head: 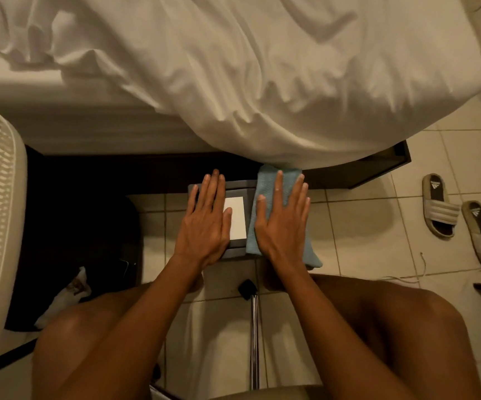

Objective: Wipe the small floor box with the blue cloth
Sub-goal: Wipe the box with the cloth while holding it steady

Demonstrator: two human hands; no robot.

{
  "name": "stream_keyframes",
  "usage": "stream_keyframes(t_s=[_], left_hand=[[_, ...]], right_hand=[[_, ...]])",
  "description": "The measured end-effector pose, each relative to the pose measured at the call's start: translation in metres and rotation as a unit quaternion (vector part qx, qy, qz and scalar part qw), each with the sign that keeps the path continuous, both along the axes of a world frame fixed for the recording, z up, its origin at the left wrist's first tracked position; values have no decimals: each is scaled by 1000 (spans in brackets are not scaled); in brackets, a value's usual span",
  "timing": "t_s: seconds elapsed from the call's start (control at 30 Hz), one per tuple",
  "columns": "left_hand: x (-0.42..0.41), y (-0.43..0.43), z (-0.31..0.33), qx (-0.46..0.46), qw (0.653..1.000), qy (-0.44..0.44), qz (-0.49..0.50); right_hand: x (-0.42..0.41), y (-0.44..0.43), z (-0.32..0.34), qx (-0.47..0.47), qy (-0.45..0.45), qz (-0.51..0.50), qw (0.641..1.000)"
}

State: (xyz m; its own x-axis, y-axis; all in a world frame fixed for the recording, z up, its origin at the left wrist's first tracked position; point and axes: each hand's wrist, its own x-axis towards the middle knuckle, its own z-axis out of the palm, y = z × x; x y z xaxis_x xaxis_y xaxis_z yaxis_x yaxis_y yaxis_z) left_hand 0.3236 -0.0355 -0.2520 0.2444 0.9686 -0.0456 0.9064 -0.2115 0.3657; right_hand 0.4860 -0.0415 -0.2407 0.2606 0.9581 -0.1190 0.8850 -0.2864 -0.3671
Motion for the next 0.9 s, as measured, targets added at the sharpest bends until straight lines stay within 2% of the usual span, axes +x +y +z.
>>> stream_keyframes(t_s=[0.27,0.5,0.67,0.9], left_hand=[[15,-2,2,-7,998,3,68],[11,-1,2,-12,999,15,43],[12,1,4,-8,999,23,45],[-14,11,2,-17,999,-13,-39]], right_hand=[[26,-18,6,-13,9,212,977],[6,-38,1,-11,12,139,990],[15,-7,5,-3,50,154,987],[22,-4,-2,15,22,154,988]])
